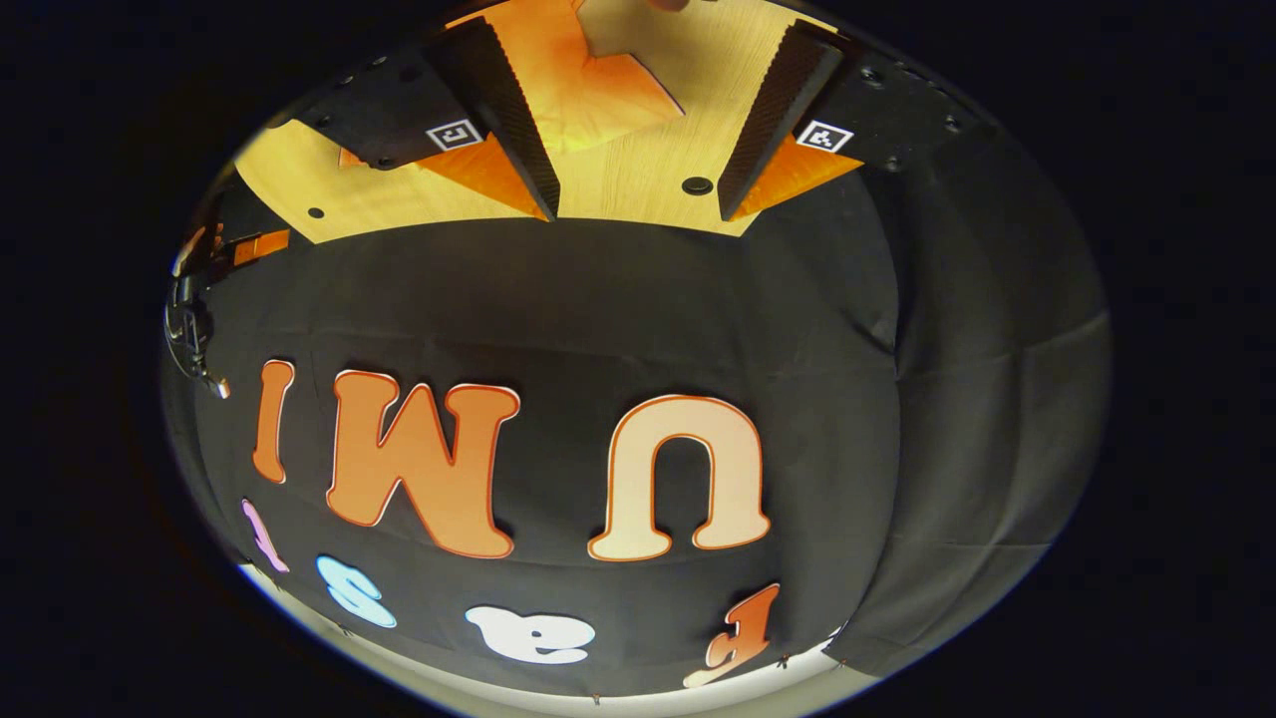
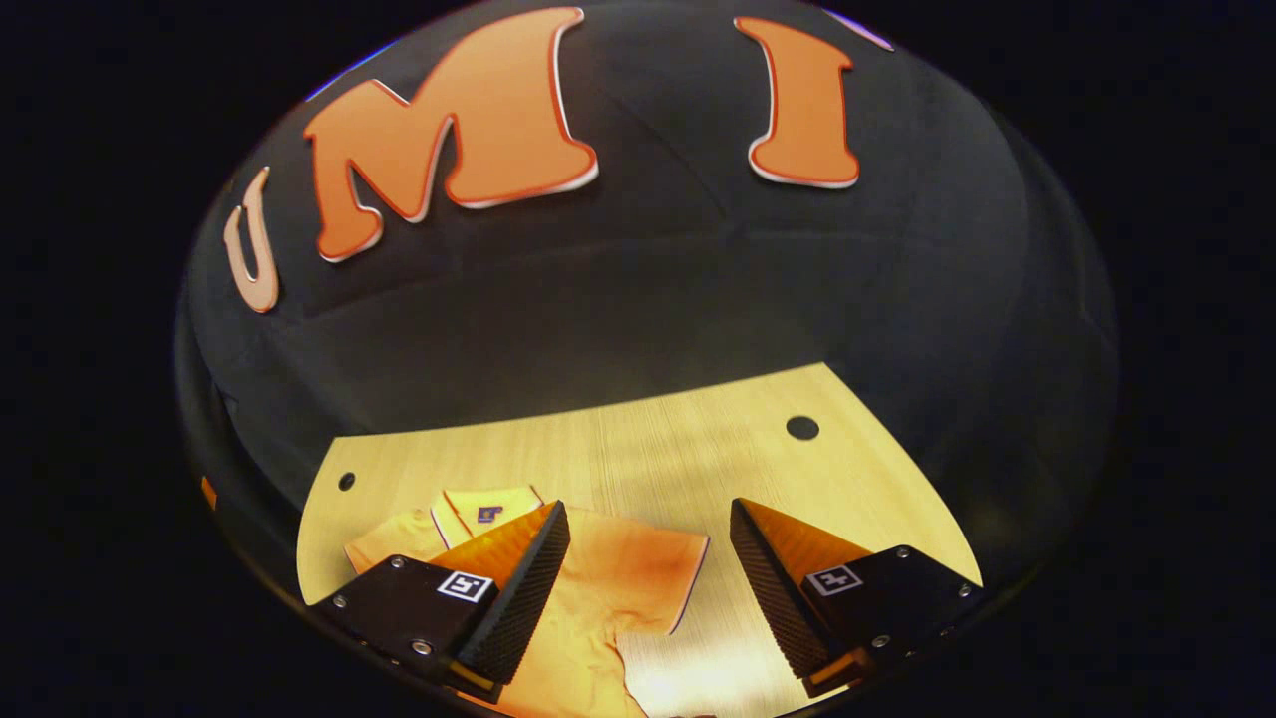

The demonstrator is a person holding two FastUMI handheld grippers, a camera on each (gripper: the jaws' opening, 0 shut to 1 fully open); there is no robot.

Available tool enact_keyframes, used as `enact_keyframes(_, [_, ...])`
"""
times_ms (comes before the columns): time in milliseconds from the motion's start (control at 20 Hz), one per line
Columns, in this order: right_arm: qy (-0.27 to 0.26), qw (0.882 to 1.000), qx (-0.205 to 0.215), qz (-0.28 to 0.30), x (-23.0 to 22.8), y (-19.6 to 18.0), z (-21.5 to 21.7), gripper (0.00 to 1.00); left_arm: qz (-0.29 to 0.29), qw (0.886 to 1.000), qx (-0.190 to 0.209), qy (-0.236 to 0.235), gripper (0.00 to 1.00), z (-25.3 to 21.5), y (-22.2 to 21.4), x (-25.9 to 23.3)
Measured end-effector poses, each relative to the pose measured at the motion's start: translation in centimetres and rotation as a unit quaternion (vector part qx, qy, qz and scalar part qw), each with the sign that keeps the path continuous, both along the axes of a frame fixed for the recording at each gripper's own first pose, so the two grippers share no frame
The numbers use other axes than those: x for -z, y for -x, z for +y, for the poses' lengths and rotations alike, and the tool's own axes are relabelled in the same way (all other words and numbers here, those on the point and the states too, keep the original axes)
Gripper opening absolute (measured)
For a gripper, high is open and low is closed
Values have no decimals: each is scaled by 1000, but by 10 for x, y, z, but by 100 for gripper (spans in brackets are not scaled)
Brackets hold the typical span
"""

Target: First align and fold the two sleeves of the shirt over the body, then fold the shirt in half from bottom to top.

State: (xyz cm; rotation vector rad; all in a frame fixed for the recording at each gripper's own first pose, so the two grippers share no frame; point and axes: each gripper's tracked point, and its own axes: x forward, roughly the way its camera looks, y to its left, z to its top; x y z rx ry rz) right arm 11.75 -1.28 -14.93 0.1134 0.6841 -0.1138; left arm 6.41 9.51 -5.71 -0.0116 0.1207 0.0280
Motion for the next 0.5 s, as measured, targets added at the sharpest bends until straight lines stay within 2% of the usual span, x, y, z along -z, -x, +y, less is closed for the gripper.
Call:
enact_keyframes(200, [10, 994, 14, 108, 62, -1, -14, 98, 21, 1000, -13, 7, 98, 17, -7, 20])
enact_keyframes(500, [25, 968, 18, 248, 153, 13, -23, 100, 43, 999, -27, 7, 98, 38, -9, 39])
